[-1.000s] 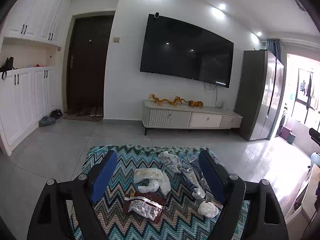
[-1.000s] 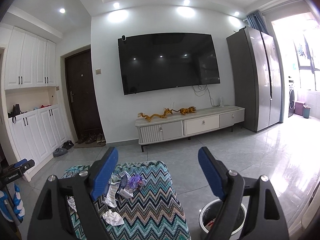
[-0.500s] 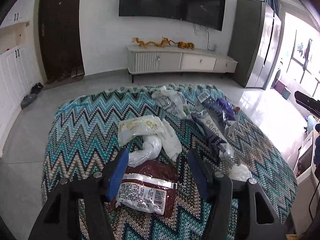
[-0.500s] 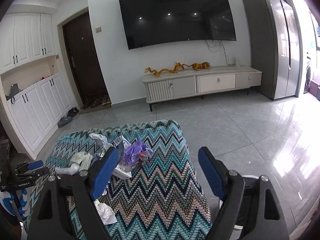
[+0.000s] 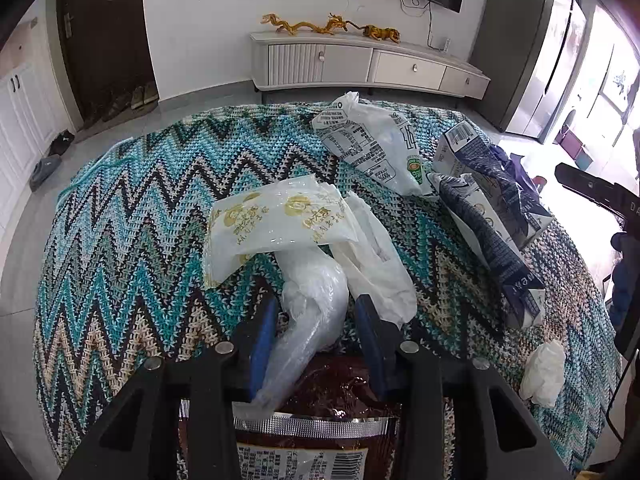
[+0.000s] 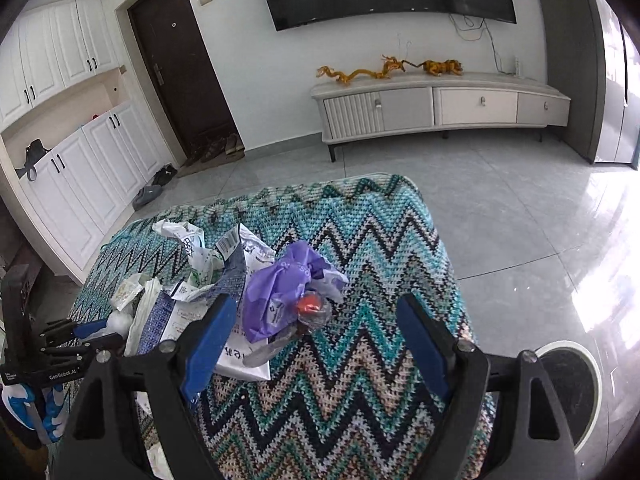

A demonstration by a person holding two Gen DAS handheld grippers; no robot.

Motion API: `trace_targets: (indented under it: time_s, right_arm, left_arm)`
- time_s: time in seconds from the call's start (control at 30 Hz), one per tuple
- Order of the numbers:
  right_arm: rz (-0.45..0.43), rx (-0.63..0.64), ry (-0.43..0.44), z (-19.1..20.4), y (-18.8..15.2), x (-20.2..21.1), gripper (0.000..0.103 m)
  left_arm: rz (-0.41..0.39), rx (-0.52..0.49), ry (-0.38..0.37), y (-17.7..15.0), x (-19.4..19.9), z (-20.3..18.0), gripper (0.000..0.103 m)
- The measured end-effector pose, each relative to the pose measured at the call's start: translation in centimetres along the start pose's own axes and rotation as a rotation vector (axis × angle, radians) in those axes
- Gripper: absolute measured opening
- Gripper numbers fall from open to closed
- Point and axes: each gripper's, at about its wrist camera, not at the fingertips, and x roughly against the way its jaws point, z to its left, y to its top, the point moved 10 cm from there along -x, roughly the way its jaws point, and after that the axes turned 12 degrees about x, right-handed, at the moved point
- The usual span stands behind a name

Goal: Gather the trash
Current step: 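Grasp the white plastic bag with the left tool while the right tool grasps the purple glove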

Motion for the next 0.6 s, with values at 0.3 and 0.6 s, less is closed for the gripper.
trace_targets:
  time_s: [0.3,0.6]
  right_arm:
    - [0.038,-0.087,0.048,0.3,0.7,-4.8,0.082]
    - [0.119,-0.131,0.032,-0.5,-1.0,-6.8,0.051]
  left_arm:
    - [-0.002,0.023,-0.026,0.3,-0.4,0.0,0.028]
    - [-0.026,0.021,-0.071,0.1,2.0,-0.8,0.028]
